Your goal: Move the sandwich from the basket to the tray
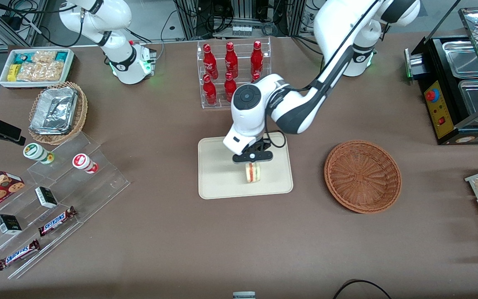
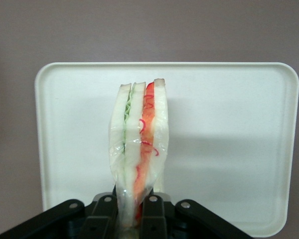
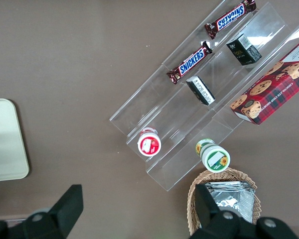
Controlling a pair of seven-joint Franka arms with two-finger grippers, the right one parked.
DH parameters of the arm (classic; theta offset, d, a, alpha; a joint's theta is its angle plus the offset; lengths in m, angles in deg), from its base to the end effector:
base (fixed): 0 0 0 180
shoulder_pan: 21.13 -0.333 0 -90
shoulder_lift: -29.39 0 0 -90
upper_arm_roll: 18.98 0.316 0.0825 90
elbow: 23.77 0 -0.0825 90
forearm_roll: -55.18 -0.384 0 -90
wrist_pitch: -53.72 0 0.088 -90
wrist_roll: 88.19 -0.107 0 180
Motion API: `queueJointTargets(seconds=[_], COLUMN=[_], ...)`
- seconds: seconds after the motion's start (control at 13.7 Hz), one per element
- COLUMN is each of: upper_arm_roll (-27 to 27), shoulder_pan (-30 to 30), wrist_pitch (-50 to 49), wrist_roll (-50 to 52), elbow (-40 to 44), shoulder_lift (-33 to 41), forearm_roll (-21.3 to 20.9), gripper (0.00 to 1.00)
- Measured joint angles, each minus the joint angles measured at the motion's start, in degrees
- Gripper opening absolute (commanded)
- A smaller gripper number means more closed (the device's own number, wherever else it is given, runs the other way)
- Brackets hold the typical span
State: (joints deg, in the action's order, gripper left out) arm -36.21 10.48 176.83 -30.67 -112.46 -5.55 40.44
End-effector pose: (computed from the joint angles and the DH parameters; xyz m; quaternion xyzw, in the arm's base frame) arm 0.4937 -0.4998 0.3077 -0.9991 -0.0329 -0.0255 0.0049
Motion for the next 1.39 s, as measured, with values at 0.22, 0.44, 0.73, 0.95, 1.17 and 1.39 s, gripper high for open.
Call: queueJointTargets(seconds=[0.22, 0.44, 0.73, 0.95, 1.17, 1.39], upper_arm_roll=[0.0, 0.1, 0.1, 0.2, 0.8, 1.2], shoulder_pan=[1.6, 2.3, 2.8, 2.7, 2.0, -3.1], wrist_pitch=[3.3, 5.7, 6.1, 4.5, -3.0, -11.3], wrist_roll=[1.1, 1.5, 2.3, 2.6, 3.1, 3.0], elbow=[0.2, 0.4, 1.0, 2.4, 4.0, 4.3], shoulder_lift=[-3.6, -6.5, -7.3, -6.4, -0.7, 8.6], forearm_roll=[-2.2, -2.7, -2.9, -3.0, -2.7, 0.0], gripper=[0.0, 0.71, 1.0, 1.0, 1.0, 1.0])
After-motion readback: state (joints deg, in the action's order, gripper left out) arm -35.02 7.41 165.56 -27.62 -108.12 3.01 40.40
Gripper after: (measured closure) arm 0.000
